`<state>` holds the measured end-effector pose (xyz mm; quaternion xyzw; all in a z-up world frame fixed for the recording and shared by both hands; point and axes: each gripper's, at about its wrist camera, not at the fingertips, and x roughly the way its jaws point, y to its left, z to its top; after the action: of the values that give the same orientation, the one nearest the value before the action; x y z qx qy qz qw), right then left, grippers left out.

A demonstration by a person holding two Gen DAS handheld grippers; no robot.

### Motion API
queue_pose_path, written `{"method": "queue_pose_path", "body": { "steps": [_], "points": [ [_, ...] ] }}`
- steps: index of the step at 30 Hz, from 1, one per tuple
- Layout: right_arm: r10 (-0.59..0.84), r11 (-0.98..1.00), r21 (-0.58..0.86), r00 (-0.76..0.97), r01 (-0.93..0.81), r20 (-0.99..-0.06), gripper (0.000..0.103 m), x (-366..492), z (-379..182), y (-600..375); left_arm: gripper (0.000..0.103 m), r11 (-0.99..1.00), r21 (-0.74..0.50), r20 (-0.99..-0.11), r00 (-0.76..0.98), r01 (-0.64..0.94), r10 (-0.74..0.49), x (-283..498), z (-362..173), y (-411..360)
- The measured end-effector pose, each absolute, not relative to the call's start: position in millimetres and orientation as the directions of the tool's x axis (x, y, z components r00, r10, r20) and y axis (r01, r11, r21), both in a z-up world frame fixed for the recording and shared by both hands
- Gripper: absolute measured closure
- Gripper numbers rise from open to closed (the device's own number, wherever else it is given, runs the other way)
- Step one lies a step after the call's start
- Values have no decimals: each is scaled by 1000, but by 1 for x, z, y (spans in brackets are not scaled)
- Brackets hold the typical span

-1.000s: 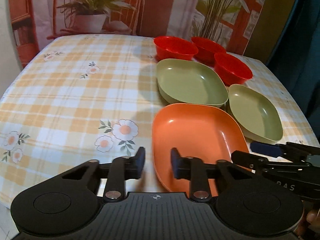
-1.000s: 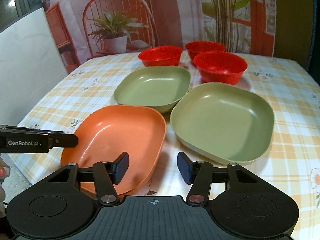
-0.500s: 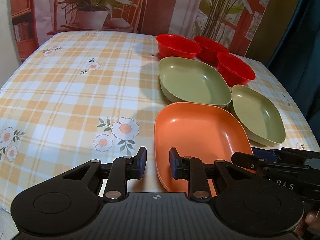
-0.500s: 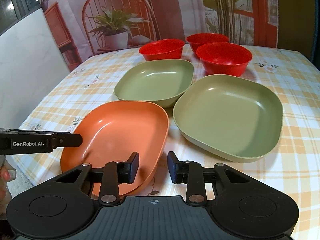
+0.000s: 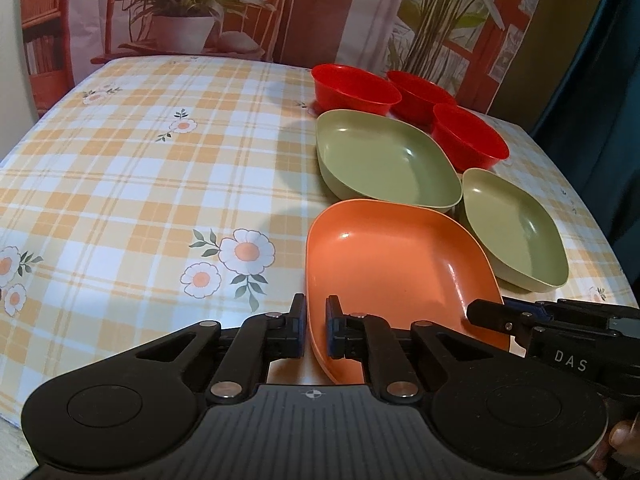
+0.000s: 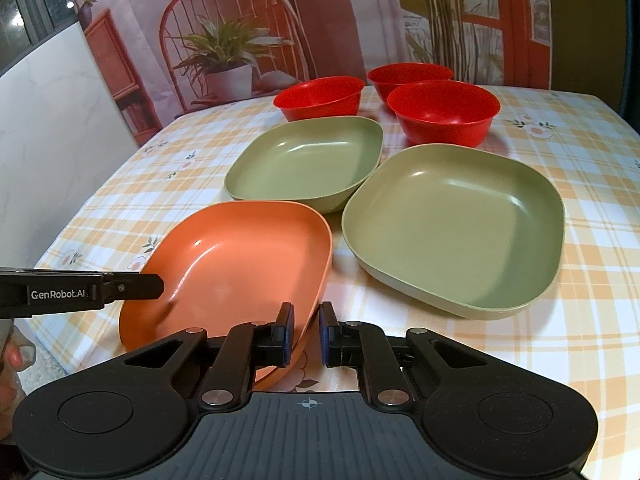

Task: Organize plates and bowls
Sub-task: 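Close the left gripper on the orange plate rim, then lift the orange plate with the left gripper over the oval green dish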

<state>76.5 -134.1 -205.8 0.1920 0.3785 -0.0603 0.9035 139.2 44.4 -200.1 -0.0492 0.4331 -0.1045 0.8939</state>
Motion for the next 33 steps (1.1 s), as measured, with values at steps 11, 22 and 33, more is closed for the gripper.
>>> {"method": "queue_pose_path", "body": {
  "steps": [11, 22, 33],
  "points": [
    [66, 912, 332, 711, 242, -700, 99, 76, -206, -135, 93, 978, -192, -785, 586, 81, -202, 144, -207, 53],
    [69, 903, 347, 709, 255, -702, 100, 73, -209, -136, 96, 972, -216, -769, 598, 88, -225, 142, -206, 55],
    [72, 912, 332, 703, 241, -707, 98, 73, -207, -133, 97, 974, -209, -761, 611, 91, -220, 150, -206, 56]
  ]
}}
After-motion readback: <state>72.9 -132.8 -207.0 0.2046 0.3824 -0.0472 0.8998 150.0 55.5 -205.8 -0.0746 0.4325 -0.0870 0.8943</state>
